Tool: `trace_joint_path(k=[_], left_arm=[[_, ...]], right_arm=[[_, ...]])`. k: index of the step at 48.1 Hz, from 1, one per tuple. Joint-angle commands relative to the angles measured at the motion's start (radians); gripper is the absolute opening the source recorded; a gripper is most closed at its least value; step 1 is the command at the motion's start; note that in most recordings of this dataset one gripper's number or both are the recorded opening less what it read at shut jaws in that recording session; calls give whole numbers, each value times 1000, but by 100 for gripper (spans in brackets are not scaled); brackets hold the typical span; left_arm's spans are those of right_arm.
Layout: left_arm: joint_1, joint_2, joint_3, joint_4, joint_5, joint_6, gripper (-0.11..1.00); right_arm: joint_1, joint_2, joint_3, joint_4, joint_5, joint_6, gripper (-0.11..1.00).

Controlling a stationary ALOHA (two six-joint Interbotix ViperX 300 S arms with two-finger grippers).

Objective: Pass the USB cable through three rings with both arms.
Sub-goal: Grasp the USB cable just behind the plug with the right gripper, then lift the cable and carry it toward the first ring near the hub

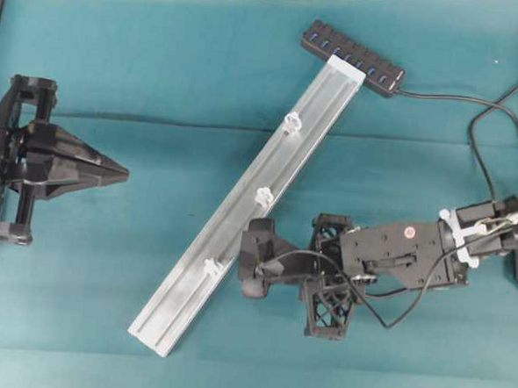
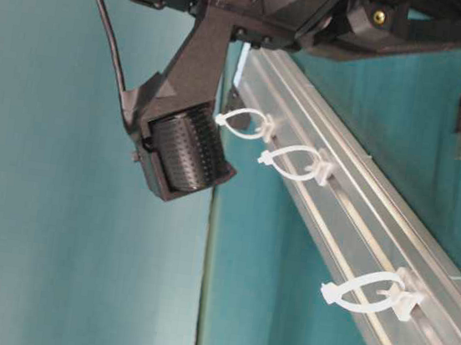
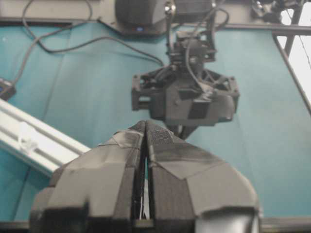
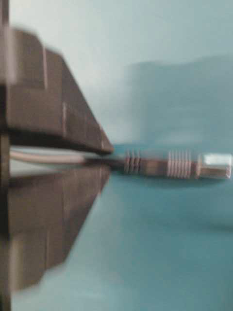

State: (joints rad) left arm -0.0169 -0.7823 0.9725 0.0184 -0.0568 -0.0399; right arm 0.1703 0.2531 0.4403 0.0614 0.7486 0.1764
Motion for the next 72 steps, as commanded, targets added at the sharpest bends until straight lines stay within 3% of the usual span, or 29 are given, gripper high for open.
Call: trace_joint_path(k=[1,20,36,53,63,72], left_arm=[[6,-3,-11,2,-5,0,-2],[8,-2,-11,2,-3,-2,-2],[20,0,-11,2,18,0,-2],[49,-9,-15,2,-2,-2,-2],[51,-21,-17,2,-3,0,-2],[55,-28,-28,2,-6,0,-2]], right_arm=[[15,17,-6,3,17,-5,8],[5,3,-8,2,31,-9,8],[-130,-181,-57,3,245,-61,8],[-334,-376,-126,3,454,-250,8],[-433,-387,-184,2,561,-387,8],[-463,-359,-229,-8,621,-538,8]])
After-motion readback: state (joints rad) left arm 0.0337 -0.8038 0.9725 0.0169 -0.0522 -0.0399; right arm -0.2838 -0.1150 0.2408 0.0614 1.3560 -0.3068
